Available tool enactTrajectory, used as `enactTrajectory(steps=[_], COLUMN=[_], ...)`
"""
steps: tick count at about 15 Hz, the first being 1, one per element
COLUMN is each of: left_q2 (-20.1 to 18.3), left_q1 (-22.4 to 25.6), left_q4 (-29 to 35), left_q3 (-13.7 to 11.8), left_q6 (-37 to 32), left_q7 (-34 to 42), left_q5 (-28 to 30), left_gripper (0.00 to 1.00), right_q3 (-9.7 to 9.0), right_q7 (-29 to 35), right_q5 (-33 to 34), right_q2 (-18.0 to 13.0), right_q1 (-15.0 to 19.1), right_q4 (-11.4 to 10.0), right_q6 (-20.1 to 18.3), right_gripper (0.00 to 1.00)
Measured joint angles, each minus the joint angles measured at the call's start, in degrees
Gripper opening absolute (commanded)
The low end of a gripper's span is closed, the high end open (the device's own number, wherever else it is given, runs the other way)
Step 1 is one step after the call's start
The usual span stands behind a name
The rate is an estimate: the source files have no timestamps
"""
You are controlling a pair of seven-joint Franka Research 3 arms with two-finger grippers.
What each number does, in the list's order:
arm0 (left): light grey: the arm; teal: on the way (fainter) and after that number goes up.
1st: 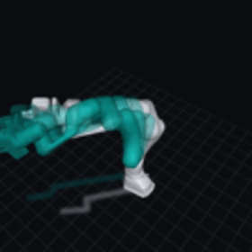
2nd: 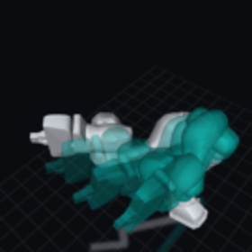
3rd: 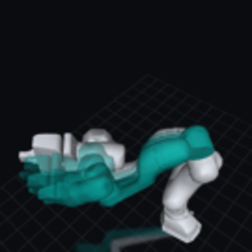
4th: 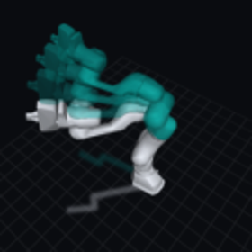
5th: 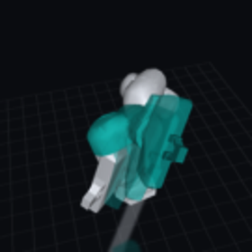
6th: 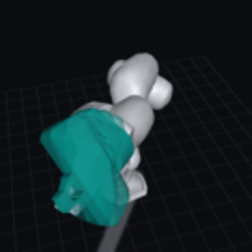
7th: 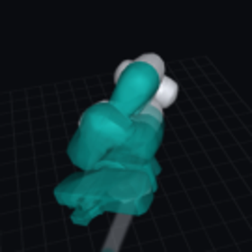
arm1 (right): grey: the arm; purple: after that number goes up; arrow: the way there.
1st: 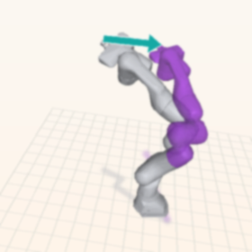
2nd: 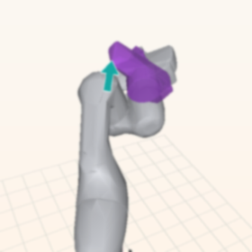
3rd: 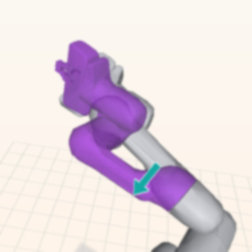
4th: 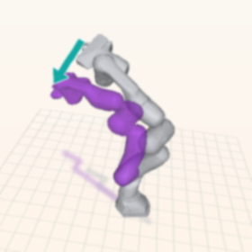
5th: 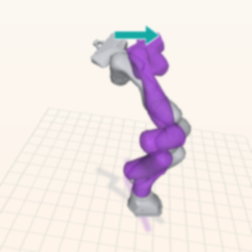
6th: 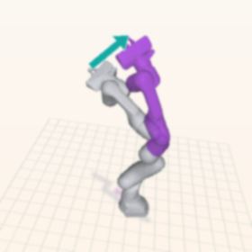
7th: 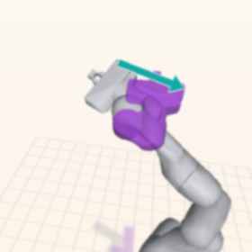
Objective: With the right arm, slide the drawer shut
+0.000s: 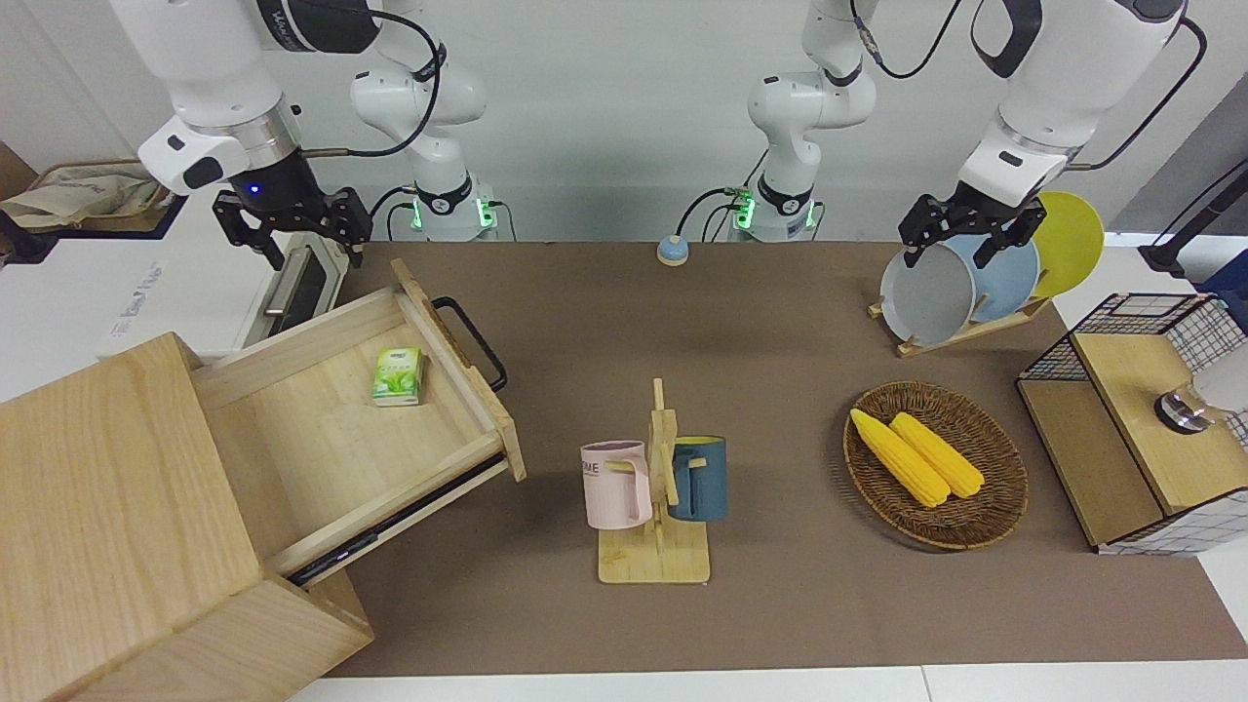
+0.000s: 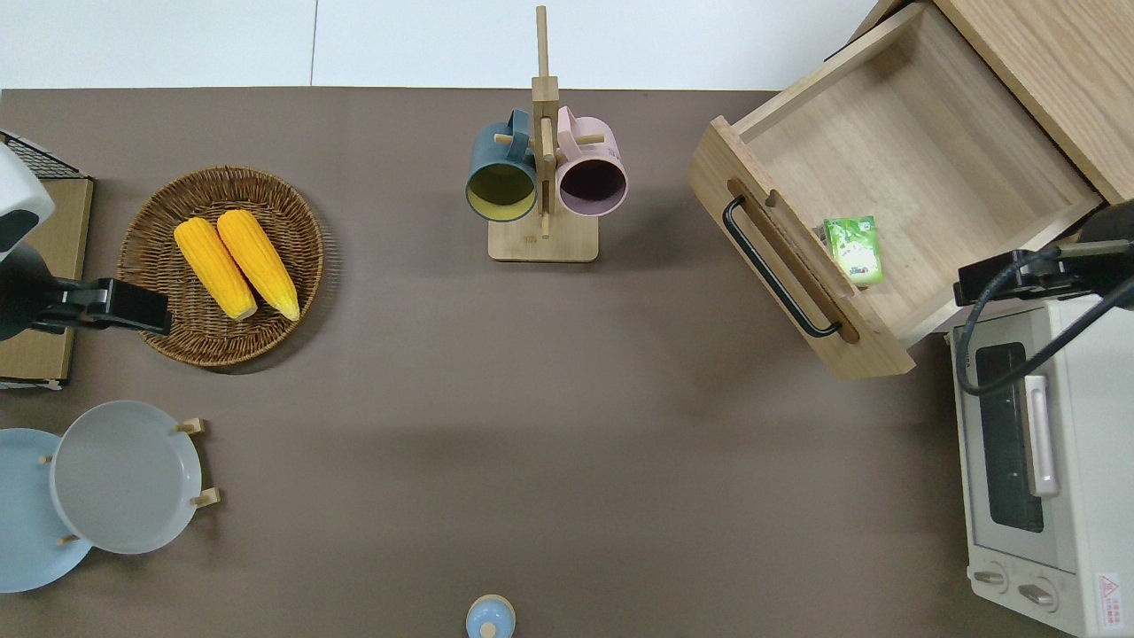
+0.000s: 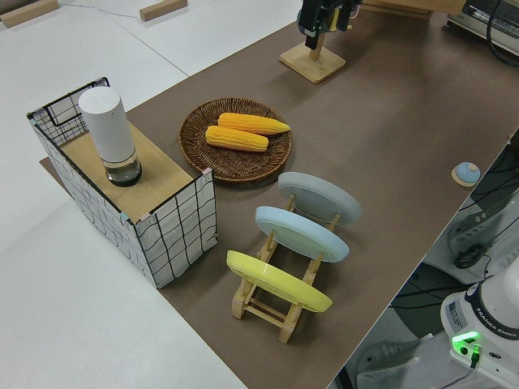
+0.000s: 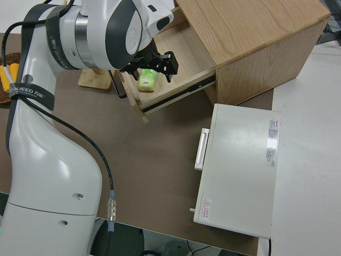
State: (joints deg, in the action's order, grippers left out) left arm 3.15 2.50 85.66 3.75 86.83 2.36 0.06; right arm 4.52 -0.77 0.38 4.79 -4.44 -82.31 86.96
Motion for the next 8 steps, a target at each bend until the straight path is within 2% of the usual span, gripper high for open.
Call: enactTrajectory(steps=[8], left_q2=[0.0], left_q1=[0.0], left_q4=[0.0], left_q3=[0.0], left_q6=[0.0], left_q7=[0.0], left_q5=[0.0], left_gripper=[0.99], right_q3=[-0.86], right_q7=[0.2], right_q5=[0.5], right_q2=[-0.1], right_q1=[-0.5], right_q4=[0.4], right_q6=[0.0], right_gripper=[0.975])
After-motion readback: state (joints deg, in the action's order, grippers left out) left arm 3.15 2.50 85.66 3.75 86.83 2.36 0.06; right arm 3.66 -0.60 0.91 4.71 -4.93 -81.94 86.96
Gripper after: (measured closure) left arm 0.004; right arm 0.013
